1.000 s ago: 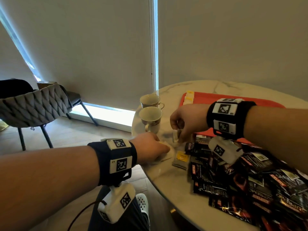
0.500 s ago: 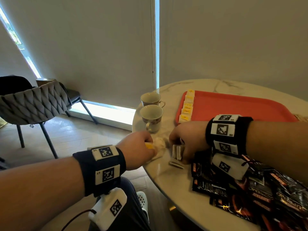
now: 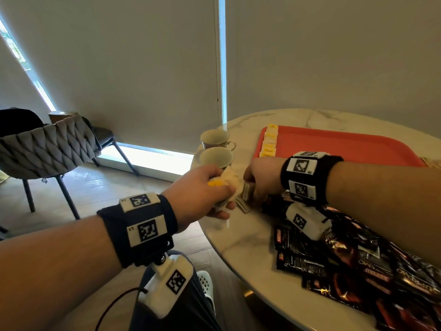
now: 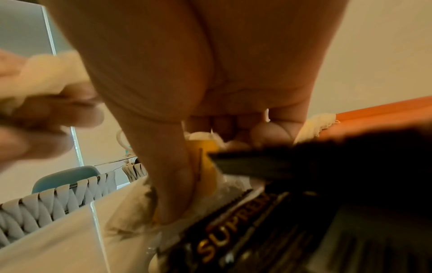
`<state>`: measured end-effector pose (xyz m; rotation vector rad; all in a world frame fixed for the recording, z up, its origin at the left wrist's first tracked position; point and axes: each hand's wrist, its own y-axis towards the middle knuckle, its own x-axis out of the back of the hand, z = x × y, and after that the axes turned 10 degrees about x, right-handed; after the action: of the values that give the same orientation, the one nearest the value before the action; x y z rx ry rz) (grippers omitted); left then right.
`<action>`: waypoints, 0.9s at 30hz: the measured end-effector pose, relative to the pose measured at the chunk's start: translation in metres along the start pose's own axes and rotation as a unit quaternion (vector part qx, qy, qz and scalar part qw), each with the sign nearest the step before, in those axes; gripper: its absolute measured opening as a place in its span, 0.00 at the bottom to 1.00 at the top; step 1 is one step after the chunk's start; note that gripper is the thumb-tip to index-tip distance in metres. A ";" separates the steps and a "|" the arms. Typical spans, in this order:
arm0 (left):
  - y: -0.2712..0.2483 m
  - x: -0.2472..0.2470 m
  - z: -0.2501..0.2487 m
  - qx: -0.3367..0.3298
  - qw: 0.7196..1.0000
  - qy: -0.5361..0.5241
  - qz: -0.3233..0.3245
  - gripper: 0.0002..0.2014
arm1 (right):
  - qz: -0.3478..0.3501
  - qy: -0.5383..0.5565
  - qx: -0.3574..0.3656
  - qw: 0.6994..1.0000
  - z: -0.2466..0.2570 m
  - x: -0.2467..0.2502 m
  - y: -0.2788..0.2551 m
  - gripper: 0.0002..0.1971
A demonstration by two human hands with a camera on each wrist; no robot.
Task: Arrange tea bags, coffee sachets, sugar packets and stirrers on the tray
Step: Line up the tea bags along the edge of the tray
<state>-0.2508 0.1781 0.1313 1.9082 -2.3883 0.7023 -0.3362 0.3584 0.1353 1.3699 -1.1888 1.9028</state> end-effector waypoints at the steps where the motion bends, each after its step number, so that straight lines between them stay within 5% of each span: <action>1: 0.001 -0.001 -0.005 -0.013 1.000 -0.008 -0.003 0.08 | -0.001 -0.004 0.002 1.000 0.001 0.000 0.000 0.14; 7: 0.025 -0.009 -0.042 -0.065 0.989 -0.129 -0.029 0.06 | -0.037 -0.005 0.009 0.999 -0.004 0.004 -0.004 0.07; 11: 0.048 -0.019 -0.071 -0.095 0.970 -0.217 -0.056 0.05 | -0.138 0.092 0.009 0.986 -0.034 0.029 -0.023 0.10; 16: 0.079 -0.048 -0.104 -0.103 0.959 -0.257 -0.068 0.04 | -0.291 0.305 -0.007 0.907 -0.097 0.055 -0.050 0.11; 21: 0.125 -0.094 -0.118 -0.079 0.948 -0.295 -0.089 0.04 | -0.346 0.492 0.027 0.799 -0.137 0.050 -0.060 0.12; 27: 0.175 -0.126 -0.119 -0.002 0.927 -0.361 -0.103 0.05 | -0.366 0.513 0.059 0.775 -0.162 0.040 -0.054 0.12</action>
<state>-0.4123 0.3636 0.1444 2.7186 -2.4252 -0.0516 -0.3863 0.5215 0.1739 0.4689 0.0374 1.6690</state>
